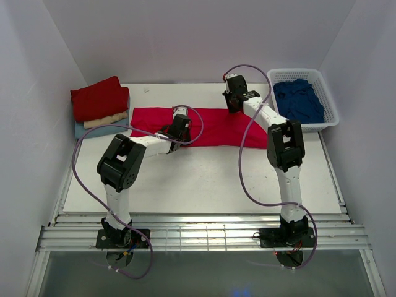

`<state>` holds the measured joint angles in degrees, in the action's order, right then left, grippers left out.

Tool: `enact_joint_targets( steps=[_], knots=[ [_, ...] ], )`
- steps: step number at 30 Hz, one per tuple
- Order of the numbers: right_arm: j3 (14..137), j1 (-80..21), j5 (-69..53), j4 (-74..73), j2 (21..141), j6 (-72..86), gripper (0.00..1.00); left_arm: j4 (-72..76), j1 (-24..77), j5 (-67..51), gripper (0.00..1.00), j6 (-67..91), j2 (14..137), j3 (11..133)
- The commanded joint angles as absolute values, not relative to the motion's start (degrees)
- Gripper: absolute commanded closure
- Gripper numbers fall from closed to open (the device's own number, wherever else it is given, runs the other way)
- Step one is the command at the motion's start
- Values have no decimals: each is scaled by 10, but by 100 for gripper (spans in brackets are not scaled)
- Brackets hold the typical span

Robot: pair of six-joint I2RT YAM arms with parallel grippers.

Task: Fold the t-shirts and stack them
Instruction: Fold the tshirt

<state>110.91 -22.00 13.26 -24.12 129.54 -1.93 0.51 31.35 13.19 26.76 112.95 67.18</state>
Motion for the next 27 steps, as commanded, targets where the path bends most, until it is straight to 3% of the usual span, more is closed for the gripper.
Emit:
enact_joint_targets(
  steps=[1,10,16,20,27],
  knots=[
    [1121,-219,192,-180,1292,-42,77,-20,315,124,75,272,1113,657],
    [1027,-219,228,-94,1197,-59,61,-24,315,120,74,273,1104,651],
    [950,-224,243,-115,1119,-28,63,-24,315,143,75,269,1089,650],
    [878,-228,257,-126,1065,11,64,-23,315,225,73,244,1060,660],
    [861,-229,274,-230,1079,59,75,-40,285,317,71,195,1058,676]
  ],
)
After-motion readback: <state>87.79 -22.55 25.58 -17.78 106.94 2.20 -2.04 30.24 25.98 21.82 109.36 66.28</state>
